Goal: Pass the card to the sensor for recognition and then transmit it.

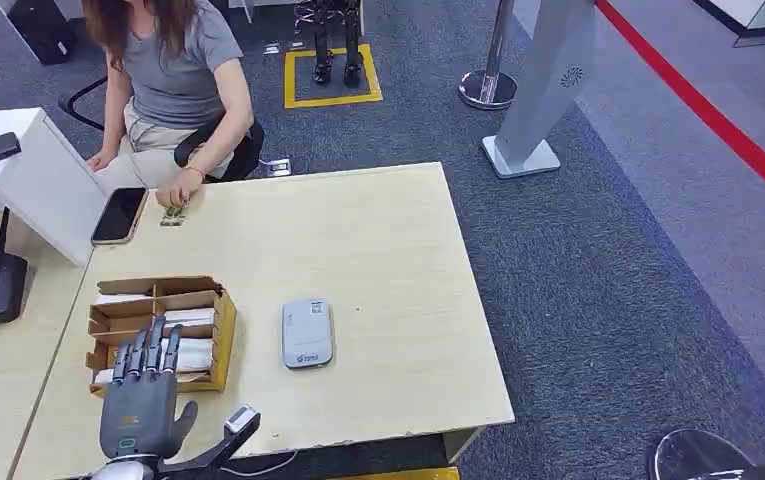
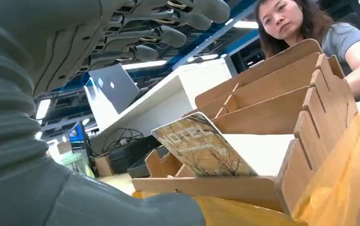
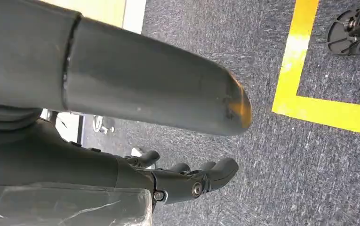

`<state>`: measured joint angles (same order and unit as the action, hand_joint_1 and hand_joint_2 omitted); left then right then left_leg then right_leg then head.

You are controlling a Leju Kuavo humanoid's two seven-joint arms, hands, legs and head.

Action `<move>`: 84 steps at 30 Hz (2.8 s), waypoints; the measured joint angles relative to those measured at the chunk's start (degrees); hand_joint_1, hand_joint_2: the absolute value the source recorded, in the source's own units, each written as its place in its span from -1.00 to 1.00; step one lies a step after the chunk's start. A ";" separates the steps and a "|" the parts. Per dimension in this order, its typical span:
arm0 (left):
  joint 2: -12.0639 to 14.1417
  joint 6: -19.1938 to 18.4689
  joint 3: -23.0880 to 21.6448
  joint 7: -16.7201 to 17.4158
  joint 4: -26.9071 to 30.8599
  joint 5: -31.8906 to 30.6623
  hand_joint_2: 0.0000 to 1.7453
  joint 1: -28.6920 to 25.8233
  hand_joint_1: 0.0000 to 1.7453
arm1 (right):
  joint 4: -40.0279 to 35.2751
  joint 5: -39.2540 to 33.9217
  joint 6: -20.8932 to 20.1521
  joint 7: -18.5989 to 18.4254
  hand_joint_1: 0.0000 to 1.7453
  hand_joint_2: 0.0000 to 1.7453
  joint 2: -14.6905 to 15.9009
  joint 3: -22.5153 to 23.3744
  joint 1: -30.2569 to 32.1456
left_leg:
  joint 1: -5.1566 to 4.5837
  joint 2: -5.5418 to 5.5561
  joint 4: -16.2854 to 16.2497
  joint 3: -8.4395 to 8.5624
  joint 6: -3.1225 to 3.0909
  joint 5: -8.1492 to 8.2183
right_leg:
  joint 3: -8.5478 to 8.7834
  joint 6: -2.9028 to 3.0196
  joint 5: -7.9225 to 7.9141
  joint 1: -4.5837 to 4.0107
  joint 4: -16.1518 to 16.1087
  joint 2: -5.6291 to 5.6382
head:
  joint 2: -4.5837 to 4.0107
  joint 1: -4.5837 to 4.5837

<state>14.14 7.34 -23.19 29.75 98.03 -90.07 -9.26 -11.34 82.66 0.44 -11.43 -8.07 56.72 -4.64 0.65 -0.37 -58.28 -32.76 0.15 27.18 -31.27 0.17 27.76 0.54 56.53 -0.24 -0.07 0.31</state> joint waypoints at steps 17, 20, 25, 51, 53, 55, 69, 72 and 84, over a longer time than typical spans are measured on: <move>-0.44 0.04 0.07 -1.01 -1.53 0.00 1.00 0.85 -1.00 | -0.02 0.17 -0.07 0.15 -1.00 -1.00 0.15 0.00 0.00 | 0.00 0.00 0.00 0.00 0.00 0.00 | 0.00 0.00 0.00 0.00 0.00 0.00 | 0.00 0.00; -0.55 -0.04 0.07 -1.01 -1.88 0.00 1.00 1.23 -1.00 | -0.02 0.17 -0.09 0.15 -1.00 -1.00 0.24 0.00 -0.01 | 0.00 0.00 0.00 0.00 0.00 0.00 | 0.00 0.00 0.00 0.00 0.00 0.00 | 0.00 0.00; -0.55 -0.15 0.07 -0.65 -2.30 0.00 1.00 1.47 -1.00 | -0.02 0.20 -0.09 0.15 -1.00 -1.00 0.33 0.00 -0.01 | 0.00 0.00 0.00 0.00 0.00 0.00 | 0.00 0.00 0.00 0.00 0.00 0.00 | 0.00 -0.02; -0.50 -1.14 0.05 3.10 -2.43 0.00 1.00 2.42 -1.00 | -0.02 0.35 -0.07 0.22 -1.00 -1.00 0.44 0.00 -0.03 | 0.00 0.00 0.00 0.00 0.00 0.00 | 0.00 0.00 0.00 0.00 0.00 0.00 | 0.00 0.00; -0.48 -1.14 0.06 3.10 -2.43 0.00 1.00 2.60 -1.00 | -0.02 0.39 -0.07 0.35 -1.00 -1.00 0.44 0.00 -0.03 | 0.00 0.00 0.00 0.00 0.00 0.00 | 0.00 0.00 0.00 0.00 0.00 0.00 | 0.00 0.00; -0.46 -1.11 0.07 3.06 -2.43 0.00 1.00 2.75 -1.00 | -0.02 0.66 -0.04 0.44 -1.00 -1.00 0.46 0.00 -0.04 | 0.00 0.00 0.00 0.00 0.00 0.00 | 0.00 0.00 0.00 0.00 0.00 0.00 | 0.00 0.00; -0.24 -1.11 0.07 3.02 -2.43 0.00 1.00 3.29 1.00 | -0.02 0.83 -0.07 0.61 -1.00 -1.00 0.46 0.00 -0.03 | 0.00 0.00 0.00 0.00 0.00 0.00 | 0.00 0.00 0.00 0.00 0.00 0.00 | 0.00 0.00; -0.22 -1.20 0.07 3.02 -2.43 0.00 1.00 3.29 1.00 | -0.02 0.83 -0.07 0.59 -1.00 -1.00 0.46 0.00 -0.04 | 0.00 0.00 0.00 0.00 0.00 0.00 | 0.00 0.00 0.00 0.00 0.00 0.00 | 0.00 0.00; -0.42 -1.14 0.09 1.20 -2.43 0.00 1.00 3.27 1.00 | -0.02 0.96 0.31 0.59 -1.00 -1.00 0.46 0.00 -0.04 | 0.00 0.00 0.00 0.00 0.00 0.00 | 0.00 0.00 0.00 0.00 0.00 0.00 | 0.00 0.00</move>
<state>13.73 6.21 -23.10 30.95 95.60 -90.07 -5.99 -11.37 83.62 0.74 -10.84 -7.61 56.72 -4.67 0.65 -0.37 -58.28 -32.76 0.15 27.18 -31.27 0.17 27.76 0.54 56.53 -0.24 -0.07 0.31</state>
